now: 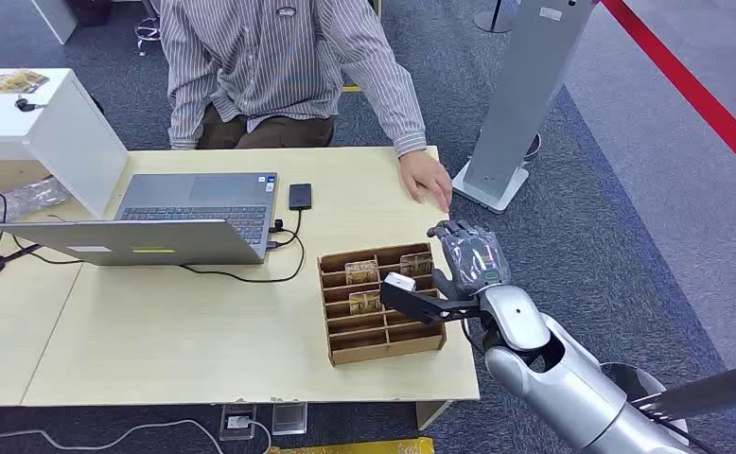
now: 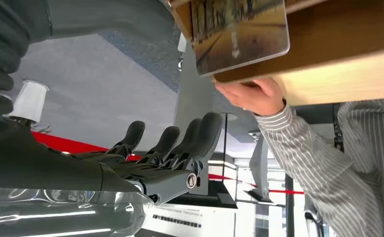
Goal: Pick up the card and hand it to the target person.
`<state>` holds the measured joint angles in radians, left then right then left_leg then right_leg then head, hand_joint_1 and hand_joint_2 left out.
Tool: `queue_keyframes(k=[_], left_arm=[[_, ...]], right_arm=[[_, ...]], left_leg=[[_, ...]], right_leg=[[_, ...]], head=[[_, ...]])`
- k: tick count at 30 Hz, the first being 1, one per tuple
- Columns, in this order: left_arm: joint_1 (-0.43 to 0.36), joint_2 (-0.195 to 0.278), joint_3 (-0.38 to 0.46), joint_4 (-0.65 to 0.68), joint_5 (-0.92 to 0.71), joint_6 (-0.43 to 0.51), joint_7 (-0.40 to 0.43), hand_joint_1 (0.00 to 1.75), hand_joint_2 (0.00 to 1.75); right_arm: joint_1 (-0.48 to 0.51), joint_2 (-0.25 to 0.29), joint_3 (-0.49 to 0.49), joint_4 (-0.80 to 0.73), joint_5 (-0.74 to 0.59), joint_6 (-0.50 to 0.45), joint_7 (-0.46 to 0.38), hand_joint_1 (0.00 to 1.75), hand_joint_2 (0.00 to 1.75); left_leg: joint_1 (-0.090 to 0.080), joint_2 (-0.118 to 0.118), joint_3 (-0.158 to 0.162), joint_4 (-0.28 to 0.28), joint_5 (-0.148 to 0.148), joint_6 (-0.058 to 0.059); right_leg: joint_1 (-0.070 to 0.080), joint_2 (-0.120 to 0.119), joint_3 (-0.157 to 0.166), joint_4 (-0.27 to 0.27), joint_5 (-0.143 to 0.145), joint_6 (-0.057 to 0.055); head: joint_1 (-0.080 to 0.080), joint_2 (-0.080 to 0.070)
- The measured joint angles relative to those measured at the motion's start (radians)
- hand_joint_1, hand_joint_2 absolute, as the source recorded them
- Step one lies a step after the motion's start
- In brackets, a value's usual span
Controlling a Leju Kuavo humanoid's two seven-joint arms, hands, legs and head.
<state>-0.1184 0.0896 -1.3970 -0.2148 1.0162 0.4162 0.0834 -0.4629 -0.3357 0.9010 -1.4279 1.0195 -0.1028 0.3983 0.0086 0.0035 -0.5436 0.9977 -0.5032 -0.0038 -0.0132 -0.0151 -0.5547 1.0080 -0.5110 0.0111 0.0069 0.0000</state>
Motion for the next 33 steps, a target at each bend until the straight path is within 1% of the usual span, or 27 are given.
queue_keyframes(k=[9,15,19,22,24,28,31,33], left_arm=[[0.0,0.0,0.0,0.0,0.0,0.0,0.01,0.0,0.0],[0.0,0.0,0.0,0.0,0.0,0.0,0.01,0.0,0.0],[0.0,0.0,0.0,0.0,0.0,0.0,0.01,0.0,0.0],[0.0,0.0,0.0,0.0,0.0,0.0,0.009,0.0,0.0],[0.0,0.0,0.0,0.0,0.0,0.0,0.009,0.0,0.0],[0.0,0.0,0.0,0.0,0.0,0.0,0.01,0.0,0.0],[0.0,0.0,0.0,0.0,0.0,0.0,0.01,0.0,0.0],[0.0,0.0,0.0,0.0,-0.001,0.0,0.01,0.0,0.0]], right_arm=[[0.013,0.001,0.018,0.0,-0.011,0.004,-0.013,0.65,1.75],[0.014,0.001,0.027,0.0,-0.013,0.004,-0.013,0.73,1.75],[0.017,0.001,0.03,0.0,-0.014,0.004,-0.015,0.82,1.75],[0.02,0.001,0.033,0.0,-0.014,0.003,-0.016,0.79,1.75],[0.022,0.001,0.035,0.0,-0.014,0.0,-0.015,0.81,1.75],[0.024,0.001,0.037,-0.008,-0.01,-0.004,-0.01,0.91,1.75],[0.025,0.001,0.037,-0.016,-0.006,-0.005,-0.006,1.08,1.75],[0.025,0.001,0.037,-0.019,-0.004,-0.005,-0.005,1.14,1.75]], left_leg=[[0.0,0.0,0.0,0.0,0.0,0.0],[0.0,0.0,0.0,0.0,0.0,0.0],[0.0,0.0,0.0,0.0,0.0,0.0],[0.0,0.0,0.0,0.0,0.0,0.0],[0.0,0.0,0.0,0.0,0.0,0.0],[0.0,0.0,0.0,0.0,0.0,0.0],[0.0,0.0,0.0,0.0,0.0,0.0],[0.0,0.0,0.0,0.0,0.0,0.0]], right_leg=[[0.0,0.0,0.0,0.0,0.0,0.0],[0.0,0.0,0.0,0.0,0.0,0.0],[0.0,0.0,0.0,0.0,0.0,0.0],[0.0,0.0,0.0,0.0,0.0,0.0],[0.0,0.0,0.0,0.0,0.0,0.0],[0.0,0.0,0.0,0.0,0.0,0.0],[0.0,0.0,0.0,0.0,0.0,0.0],[0.0,0.0,0.0,0.0,0.0,0.0]], head=[[0.0,0.0],[0.0,0.0],[0.0,0.0],[0.0,0.0],[0.0,0.0],[0.0,0.0],[0.0,0.0],[0.0,0.0]])
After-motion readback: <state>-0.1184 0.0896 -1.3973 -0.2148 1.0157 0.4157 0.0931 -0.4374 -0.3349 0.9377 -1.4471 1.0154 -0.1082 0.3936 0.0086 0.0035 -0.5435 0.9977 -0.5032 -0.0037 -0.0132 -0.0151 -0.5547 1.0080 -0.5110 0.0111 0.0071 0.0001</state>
